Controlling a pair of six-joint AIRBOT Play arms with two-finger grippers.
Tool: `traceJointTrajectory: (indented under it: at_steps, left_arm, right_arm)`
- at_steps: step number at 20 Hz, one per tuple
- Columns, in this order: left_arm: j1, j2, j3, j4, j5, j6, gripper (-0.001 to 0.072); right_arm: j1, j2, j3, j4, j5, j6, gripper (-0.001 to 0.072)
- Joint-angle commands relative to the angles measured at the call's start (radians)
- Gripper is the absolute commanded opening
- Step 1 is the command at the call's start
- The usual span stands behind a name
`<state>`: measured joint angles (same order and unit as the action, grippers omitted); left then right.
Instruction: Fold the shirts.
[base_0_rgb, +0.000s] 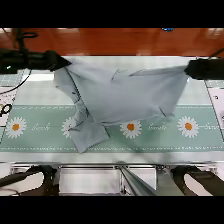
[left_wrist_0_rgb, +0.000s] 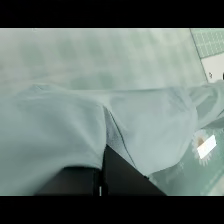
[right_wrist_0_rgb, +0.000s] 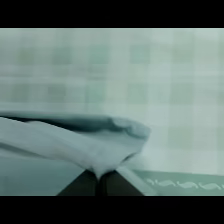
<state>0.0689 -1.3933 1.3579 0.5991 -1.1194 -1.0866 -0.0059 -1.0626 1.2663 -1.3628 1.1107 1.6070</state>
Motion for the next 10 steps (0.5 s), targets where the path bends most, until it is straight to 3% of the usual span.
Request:
traceJointTrajectory:
  at_steps: [1, 3, 4, 5, 7, 9, 10]
  left_arm:
    - [-0.023, -0.24, 0.167, -0.002, 0.045, -0.011, 0.0012]
    - [-0.039, -0.307, 0.204, -0.002, 0.047, -0.01, 0.0026]
    - [-0.045, -0.329, 0.207, 0.0, 0.047, -0.013, 0.0225]
    - [-0.045, -0.342, 0.207, 0.015, 0.034, -0.039, 0.0518]
    - [-0.025, -0.344, 0.22, 0.146, -0.037, -0.089, 0.0512]
    - [0.027, -0.336, 0.26, 0.391, -0.202, -0.256, 0.0511]
    - [0.065, -0.321, 0.256, 0.476, -0.296, -0.276, 0.0511]
  right_arm:
    - [-0.084, -0.286, 0.04, 0.138, -0.097, -0.034, 0.0024]
    - [-0.112, -0.403, 0.089, 0.214, -0.111, -0.056, 0.0024]
    - [-0.122, -0.443, 0.109, 0.239, -0.111, -0.056, 0.0024]
    - [-0.136, -0.476, 0.124, 0.268, -0.111, -0.054, 0.0053]
    - [-0.176, -0.498, 0.134, 0.305, -0.097, -0.04, 0.0421]
    - [-0.252, -0.488, 0.14, 0.301, -0.013, -0.039, 0.0413]
    - [-0.304, -0.476, 0.14, 0.275, 0.052, -0.039, 0.0413]
